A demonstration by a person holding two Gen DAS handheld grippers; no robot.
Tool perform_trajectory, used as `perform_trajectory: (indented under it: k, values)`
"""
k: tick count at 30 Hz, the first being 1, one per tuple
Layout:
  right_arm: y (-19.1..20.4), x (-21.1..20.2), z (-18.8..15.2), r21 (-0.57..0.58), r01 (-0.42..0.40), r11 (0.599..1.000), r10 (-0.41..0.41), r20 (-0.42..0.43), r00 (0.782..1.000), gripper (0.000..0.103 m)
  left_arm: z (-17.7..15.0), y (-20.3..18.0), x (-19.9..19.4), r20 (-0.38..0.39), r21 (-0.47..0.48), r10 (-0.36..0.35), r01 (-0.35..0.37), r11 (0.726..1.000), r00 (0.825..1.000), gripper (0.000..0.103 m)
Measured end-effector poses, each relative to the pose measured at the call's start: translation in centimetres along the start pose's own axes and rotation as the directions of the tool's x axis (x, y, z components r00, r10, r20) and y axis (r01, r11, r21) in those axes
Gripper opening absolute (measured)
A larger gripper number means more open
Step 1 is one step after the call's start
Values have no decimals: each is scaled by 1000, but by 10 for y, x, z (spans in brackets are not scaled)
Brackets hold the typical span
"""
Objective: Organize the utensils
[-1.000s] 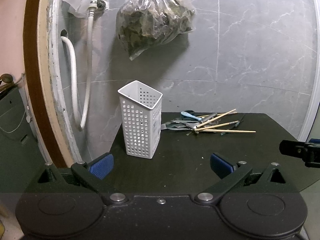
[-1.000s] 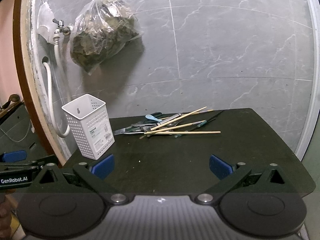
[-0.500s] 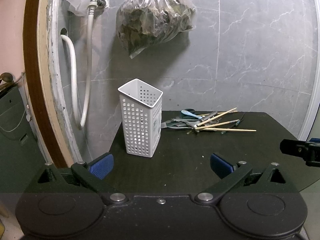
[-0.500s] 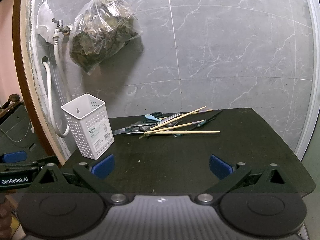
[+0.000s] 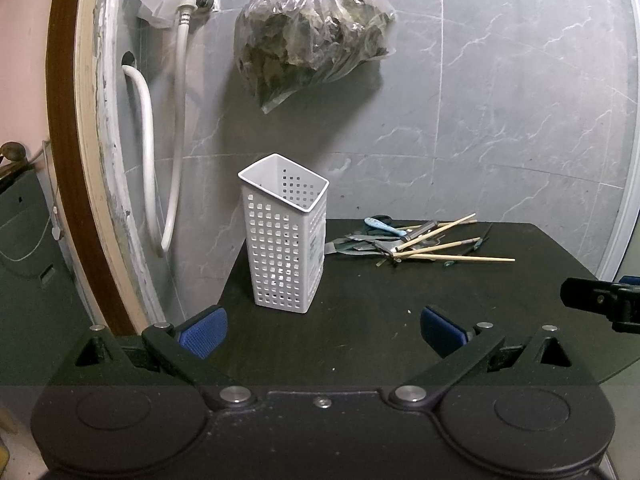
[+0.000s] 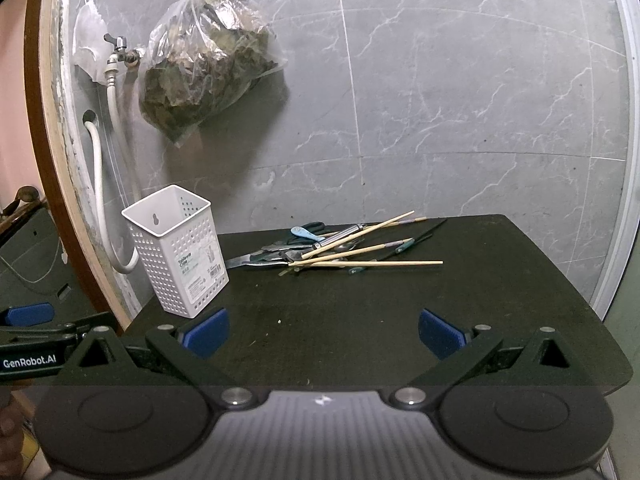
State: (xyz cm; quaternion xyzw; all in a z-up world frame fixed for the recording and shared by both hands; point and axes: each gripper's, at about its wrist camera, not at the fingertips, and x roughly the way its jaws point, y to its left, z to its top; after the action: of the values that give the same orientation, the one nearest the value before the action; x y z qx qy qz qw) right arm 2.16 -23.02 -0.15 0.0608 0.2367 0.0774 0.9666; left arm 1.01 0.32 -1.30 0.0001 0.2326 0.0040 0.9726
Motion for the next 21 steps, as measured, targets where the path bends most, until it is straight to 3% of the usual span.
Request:
perform_trajectory:
  k: [21]
  values:
    - [6, 15, -1, -8, 12, 1000, -12, -44, 999, 103, 5, 10, 17, -54, -18, -1, 0, 1000, 999, 102]
